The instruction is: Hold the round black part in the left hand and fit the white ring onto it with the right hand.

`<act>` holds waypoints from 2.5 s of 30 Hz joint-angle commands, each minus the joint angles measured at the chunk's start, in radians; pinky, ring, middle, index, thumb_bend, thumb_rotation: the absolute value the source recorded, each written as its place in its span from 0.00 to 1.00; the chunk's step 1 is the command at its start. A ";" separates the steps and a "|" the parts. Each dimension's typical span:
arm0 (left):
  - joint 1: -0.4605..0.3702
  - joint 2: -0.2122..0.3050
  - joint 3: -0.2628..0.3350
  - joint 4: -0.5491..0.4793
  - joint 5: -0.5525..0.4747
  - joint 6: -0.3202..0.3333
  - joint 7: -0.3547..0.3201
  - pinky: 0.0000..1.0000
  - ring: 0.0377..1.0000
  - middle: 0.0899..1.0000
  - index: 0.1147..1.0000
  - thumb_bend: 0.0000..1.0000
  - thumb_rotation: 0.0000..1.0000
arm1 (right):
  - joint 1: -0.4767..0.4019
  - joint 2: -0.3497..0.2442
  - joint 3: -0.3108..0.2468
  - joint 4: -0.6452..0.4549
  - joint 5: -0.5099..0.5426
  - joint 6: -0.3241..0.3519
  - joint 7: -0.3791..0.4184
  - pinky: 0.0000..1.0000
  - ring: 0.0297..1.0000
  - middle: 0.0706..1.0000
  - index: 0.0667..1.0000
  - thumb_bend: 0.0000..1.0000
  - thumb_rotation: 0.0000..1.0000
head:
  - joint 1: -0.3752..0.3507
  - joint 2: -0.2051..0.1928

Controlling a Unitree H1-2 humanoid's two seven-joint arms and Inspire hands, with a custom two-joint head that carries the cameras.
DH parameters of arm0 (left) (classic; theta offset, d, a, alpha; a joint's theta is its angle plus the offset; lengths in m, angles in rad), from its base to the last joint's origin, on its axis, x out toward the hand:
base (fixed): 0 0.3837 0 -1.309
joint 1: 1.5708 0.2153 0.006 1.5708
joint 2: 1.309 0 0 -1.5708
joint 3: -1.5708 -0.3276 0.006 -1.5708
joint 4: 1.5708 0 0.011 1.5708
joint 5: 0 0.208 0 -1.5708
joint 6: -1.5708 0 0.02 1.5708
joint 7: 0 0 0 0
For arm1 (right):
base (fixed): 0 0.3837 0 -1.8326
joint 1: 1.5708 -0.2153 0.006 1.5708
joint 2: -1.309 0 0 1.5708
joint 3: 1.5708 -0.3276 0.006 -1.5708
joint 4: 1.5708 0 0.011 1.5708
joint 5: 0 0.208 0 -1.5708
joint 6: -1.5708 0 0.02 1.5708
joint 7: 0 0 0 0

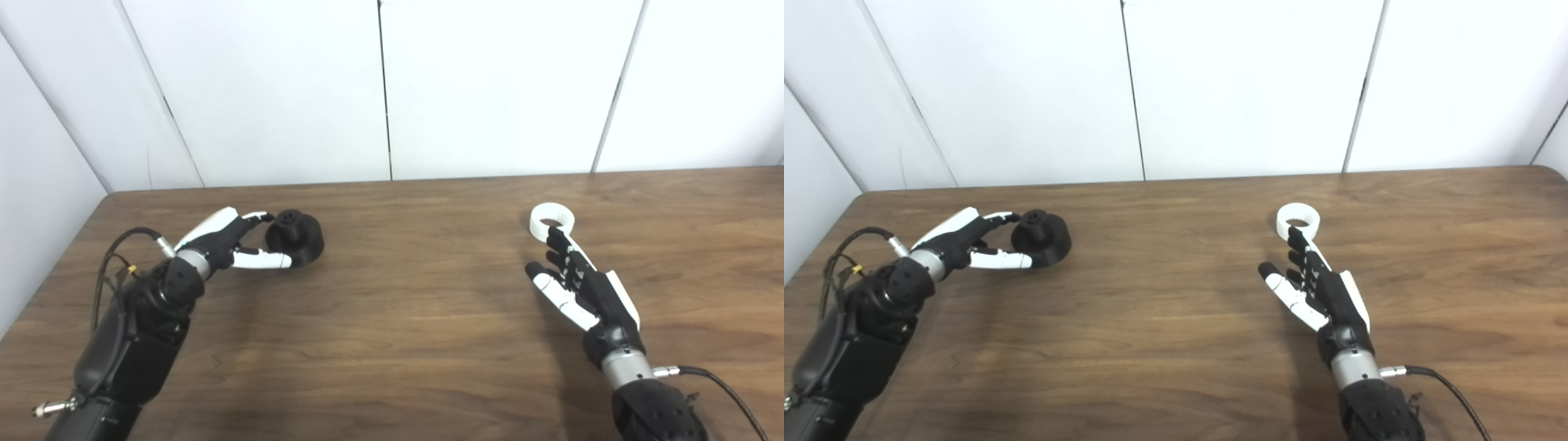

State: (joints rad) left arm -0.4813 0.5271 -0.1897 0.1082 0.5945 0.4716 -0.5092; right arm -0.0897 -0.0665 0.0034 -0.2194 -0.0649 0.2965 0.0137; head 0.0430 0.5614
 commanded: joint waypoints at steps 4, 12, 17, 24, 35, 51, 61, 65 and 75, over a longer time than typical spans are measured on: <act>-0.069 0.032 -0.003 0.029 0.008 -0.038 0.054 0.85 0.98 0.96 0.92 1.00 0.57 | -0.018 0.002 -0.002 -0.030 -0.008 -0.049 -0.009 0.91 0.94 0.94 0.94 0.64 0.51 | -0.003 -0.003; -0.095 0.019 -0.020 0.106 0.001 -0.067 0.094 0.84 0.99 0.96 0.92 1.00 0.56 | -0.013 -0.001 -0.002 -0.030 -0.011 -0.056 -0.008 0.92 0.94 0.94 0.93 0.65 0.51 | -0.007 -0.008; -0.112 0.009 -0.031 0.144 -0.002 -0.078 0.115 0.85 1.00 0.98 0.92 1.00 0.56 | -0.009 -0.002 -0.006 -0.034 -0.008 -0.057 -0.009 0.90 0.94 0.93 0.93 0.65 0.51 | -0.009 -0.009; -0.116 0.000 -0.044 0.156 -0.003 -0.092 0.147 0.82 0.99 0.98 0.91 1.00 0.55 | -0.006 0.001 -0.020 -0.040 0.008 -0.049 -0.009 0.92 0.95 0.93 0.93 0.65 0.49 | -0.010 -0.009; -0.117 -0.008 -0.070 0.152 0.009 -0.084 0.168 0.80 1.00 0.98 0.92 1.00 0.55 | 0.001 -0.001 -0.032 -0.047 0.039 -0.050 -0.001 0.95 0.96 0.94 0.92 0.65 0.49 | -0.013 -0.008; -0.124 -0.029 -0.088 0.178 -0.006 -0.123 0.185 0.84 0.99 0.95 0.87 1.00 0.56 | -0.003 -0.007 -0.040 -0.055 0.046 -0.028 -0.004 0.90 0.96 0.96 0.92 0.62 0.47 | -0.018 -0.010; -0.122 -0.040 -0.089 0.186 -0.022 -0.152 0.187 0.84 1.00 0.94 0.81 0.98 0.50 | -0.006 -0.004 -0.050 -0.062 0.053 -0.021 -0.004 0.91 0.96 0.96 0.92 0.66 0.48 | -0.022 -0.009; -0.120 -0.041 -0.090 0.183 -0.024 -0.153 0.186 0.84 1.00 0.94 0.78 0.95 0.47 | -0.005 -0.011 -0.048 -0.061 0.043 -0.024 -0.004 0.89 0.96 0.96 0.92 0.67 0.50 | -0.023 -0.008; -0.109 -0.049 -0.085 0.185 -0.027 -0.179 0.216 0.82 0.98 0.92 0.72 0.90 0.39 | -0.005 -0.011 -0.053 -0.062 0.059 -0.018 0.000 0.91 0.97 0.96 0.92 0.67 0.49 | -0.022 -0.007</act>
State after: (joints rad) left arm -0.5552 0.4711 -0.2820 0.3067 0.5724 0.3307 -0.3183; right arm -0.0675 -0.0762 -0.0470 -0.2403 -0.0129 0.2978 0.0122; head 0.0199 0.5538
